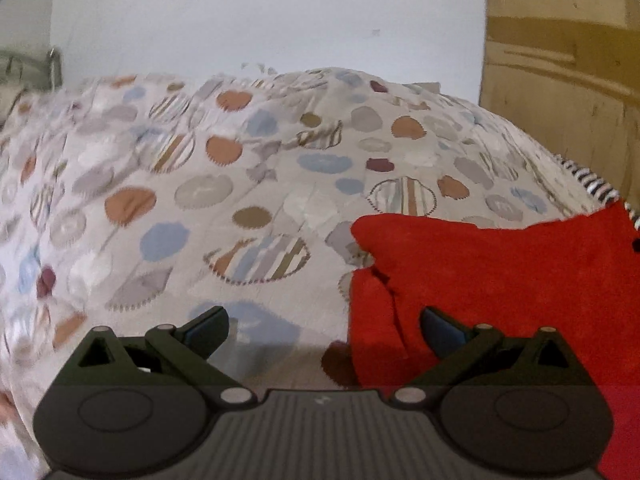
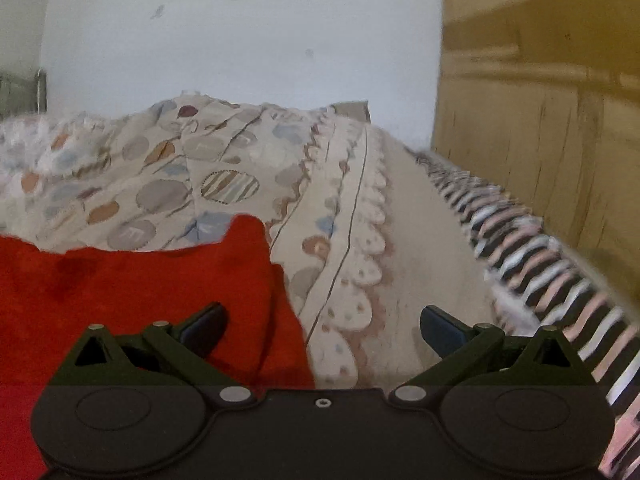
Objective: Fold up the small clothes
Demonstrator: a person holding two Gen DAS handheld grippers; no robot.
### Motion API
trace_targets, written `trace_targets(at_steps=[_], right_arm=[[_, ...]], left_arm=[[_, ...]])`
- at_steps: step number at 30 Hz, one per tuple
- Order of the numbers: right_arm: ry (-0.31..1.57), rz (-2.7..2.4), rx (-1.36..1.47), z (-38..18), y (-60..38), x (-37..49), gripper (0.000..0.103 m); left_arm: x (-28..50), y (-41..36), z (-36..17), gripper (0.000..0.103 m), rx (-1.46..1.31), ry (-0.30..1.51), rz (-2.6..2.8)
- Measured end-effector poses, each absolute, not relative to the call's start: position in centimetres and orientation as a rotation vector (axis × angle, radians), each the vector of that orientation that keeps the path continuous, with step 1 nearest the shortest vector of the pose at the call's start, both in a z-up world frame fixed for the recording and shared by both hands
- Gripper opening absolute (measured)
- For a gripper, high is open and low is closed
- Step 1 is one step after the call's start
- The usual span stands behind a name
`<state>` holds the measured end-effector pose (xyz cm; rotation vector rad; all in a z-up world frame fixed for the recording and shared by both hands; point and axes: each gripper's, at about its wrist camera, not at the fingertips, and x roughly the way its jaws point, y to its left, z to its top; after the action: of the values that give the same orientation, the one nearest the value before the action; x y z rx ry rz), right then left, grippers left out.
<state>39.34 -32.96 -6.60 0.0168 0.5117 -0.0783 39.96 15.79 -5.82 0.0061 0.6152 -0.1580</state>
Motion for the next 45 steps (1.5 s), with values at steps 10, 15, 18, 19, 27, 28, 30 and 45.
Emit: trace_targets(at_steps=[10, 15, 18, 19, 27, 28, 30, 45], right_arm=[[0.364, -0.130, -0.150, -3.2, -31.9, 34.5, 0.103], [0.339, -0.047, -0.160, -0.9, -28.9, 32.5, 0.103], [0.346, 0.047, -0.155, -0.1, -25.9, 31.7, 0.103], [0.346, 0.082, -0.155, 0.0, -24.7, 31.4, 0.103], [0.368, 0.184, -0.277, -1.9, -17.3, 29.4, 0.103], [0.376, 0.185, -0.312, -2.6, -16.8, 29.0, 0.103], [0.383, 0.170, -0.372, -4.4, -16.3, 27.7, 0.103], [0.273, 0.052, -0.194, -9.2, -17.6, 24.6, 0.102]], left_arm=[[37.8, 18.8, -4.8, 0.102, -0.179, 0.719, -0.049], [35.4, 18.5, -3.6, 0.102, -0.231, 0.722, -0.031], [33.7, 17.7, -3.2, 0.102, -0.243, 0.730, -0.048], [33.1, 17.5, -3.1, 0.102, -0.252, 0.737, -0.062], [27.6, 16.6, -3.1, 0.102, -0.325, 0.746, -0.095], [27.1, 16.5, -3.2, 0.102, -0.332, 0.743, -0.091], [26.1, 16.1, -3.4, 0.102, -0.344, 0.739, -0.092], [19.2, 12.9, -4.9, 0.103, -0.454, 0.642, 0.004]])
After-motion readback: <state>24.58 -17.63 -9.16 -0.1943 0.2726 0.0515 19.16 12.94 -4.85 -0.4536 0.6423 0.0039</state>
